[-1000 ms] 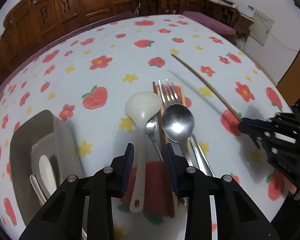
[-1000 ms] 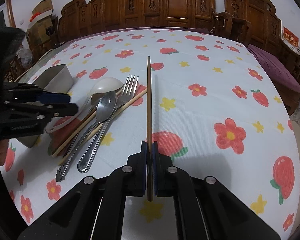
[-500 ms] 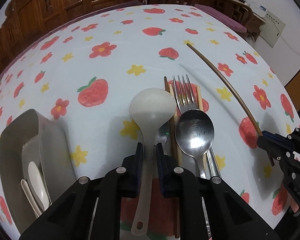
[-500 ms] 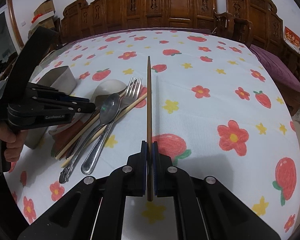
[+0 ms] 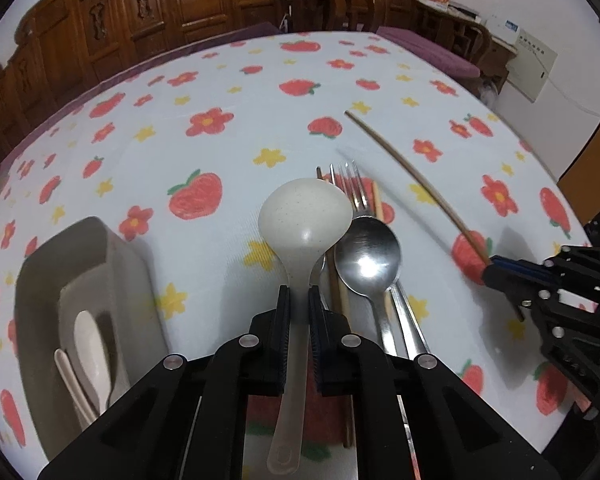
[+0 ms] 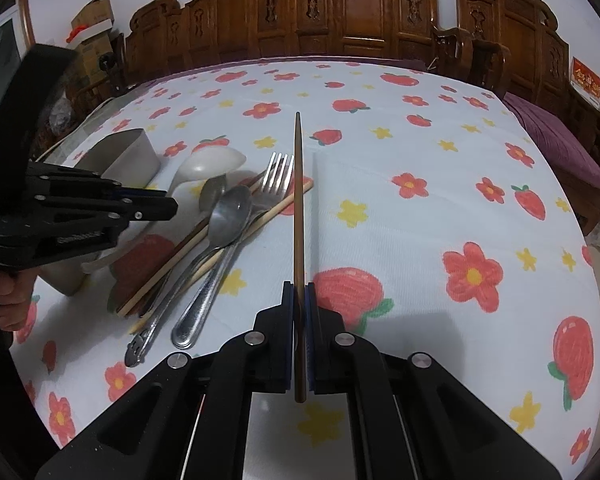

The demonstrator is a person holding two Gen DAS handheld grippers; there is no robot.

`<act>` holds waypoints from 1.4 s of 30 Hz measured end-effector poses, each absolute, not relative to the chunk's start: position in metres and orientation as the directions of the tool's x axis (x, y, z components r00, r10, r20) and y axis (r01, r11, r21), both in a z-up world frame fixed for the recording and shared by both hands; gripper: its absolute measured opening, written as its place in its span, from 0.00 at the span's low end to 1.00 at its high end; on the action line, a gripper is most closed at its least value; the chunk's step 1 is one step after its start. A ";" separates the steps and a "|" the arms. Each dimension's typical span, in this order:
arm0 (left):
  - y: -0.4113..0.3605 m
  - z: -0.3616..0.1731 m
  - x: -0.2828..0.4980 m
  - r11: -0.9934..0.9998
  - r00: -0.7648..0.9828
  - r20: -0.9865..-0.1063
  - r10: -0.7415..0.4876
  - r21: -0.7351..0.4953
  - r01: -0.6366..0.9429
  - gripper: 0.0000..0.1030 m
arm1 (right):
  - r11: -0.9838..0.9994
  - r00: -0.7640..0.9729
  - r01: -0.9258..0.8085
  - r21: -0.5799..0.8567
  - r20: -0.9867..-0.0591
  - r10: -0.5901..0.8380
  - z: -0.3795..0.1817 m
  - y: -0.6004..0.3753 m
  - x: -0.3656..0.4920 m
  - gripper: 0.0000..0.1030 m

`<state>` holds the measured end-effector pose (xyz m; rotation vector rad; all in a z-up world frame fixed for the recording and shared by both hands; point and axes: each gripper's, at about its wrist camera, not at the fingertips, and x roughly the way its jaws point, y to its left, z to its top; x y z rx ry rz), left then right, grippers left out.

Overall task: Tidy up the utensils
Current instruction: 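Carry the white ladle into the metal tray and open the left gripper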

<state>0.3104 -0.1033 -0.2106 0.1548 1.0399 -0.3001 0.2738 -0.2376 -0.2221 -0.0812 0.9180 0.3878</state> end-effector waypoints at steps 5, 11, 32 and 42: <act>-0.096 -0.189 0.298 0.949 0.506 -0.842 -0.185 -0.020 0.314 0.08 | 0.924 0.550 -0.369 0.101 -0.777 0.305 -0.216 -0.232 0.266 0.06; -0.085 -0.167 0.287 0.953 0.537 -0.822 -0.187 -0.018 0.304 0.08 | 0.919 0.553 -0.379 0.106 -0.771 0.317 -0.212 -0.226 0.258 0.06; -0.003 -0.161 0.277 0.988 0.569 -0.818 -0.087 0.003 0.156 0.08 | 0.883 0.575 -0.457 0.107 -0.722 0.385 -0.180 -0.194 0.227 0.06; 0.036 -0.198 0.289 0.999 0.520 -0.854 -0.027 -0.003 0.047 0.08 | 0.881 0.570 -0.461 0.106 -0.725 0.386 -0.180 -0.190 0.226 0.06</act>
